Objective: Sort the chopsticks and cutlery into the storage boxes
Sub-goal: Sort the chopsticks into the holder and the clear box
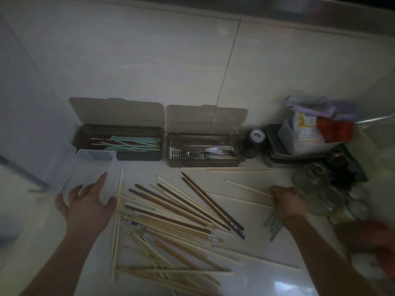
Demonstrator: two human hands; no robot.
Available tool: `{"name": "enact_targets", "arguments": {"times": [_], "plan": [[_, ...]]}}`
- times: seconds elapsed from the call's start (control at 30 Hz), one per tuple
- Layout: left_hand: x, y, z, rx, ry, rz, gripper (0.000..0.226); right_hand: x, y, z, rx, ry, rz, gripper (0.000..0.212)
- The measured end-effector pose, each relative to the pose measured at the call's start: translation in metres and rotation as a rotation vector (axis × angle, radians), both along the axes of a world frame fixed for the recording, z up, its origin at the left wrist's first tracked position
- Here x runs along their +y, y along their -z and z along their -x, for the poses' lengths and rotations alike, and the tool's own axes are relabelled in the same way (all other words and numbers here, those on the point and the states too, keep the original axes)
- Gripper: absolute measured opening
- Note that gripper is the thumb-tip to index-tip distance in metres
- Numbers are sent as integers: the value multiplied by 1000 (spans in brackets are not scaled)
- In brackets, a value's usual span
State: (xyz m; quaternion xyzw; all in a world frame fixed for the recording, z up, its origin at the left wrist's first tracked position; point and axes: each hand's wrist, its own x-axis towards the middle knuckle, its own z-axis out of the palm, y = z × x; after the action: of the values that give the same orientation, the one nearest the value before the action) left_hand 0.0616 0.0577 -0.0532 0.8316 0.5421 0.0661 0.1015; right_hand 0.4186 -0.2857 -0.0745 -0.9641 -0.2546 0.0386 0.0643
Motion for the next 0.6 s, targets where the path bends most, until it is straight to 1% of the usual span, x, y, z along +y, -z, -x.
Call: {"name": "enact_targets", "arguments": {"times": [0.1,0.17,0.27,0.33,0.4,0.47,0.53,0.6], "plan": [[1,2,0,-13,10,-13,71,22,-4,14,-66,-105,-134,25],[2,4,0,-10,12,-10,66,38,-1,21,-65,-166,-116,22],[2,5,0,8,1,0,70,52,7,22,-10,-228,-35,22],[2,6,0,4,2,2,72,53,10,23,12,-251,-57,22],[2,7,0,-20,8,-15,69,48,10,25,14,-273,-128,20],[2,8,0,-34,3,-28,70,35,11,22,7,-248,-197,24],[2,10,0,-33,-3,-30,75,16,10,12,1,-139,-226,35],[2,11,0,-29,-3,-28,75,-7,10,3,22,-37,-123,43]]}}
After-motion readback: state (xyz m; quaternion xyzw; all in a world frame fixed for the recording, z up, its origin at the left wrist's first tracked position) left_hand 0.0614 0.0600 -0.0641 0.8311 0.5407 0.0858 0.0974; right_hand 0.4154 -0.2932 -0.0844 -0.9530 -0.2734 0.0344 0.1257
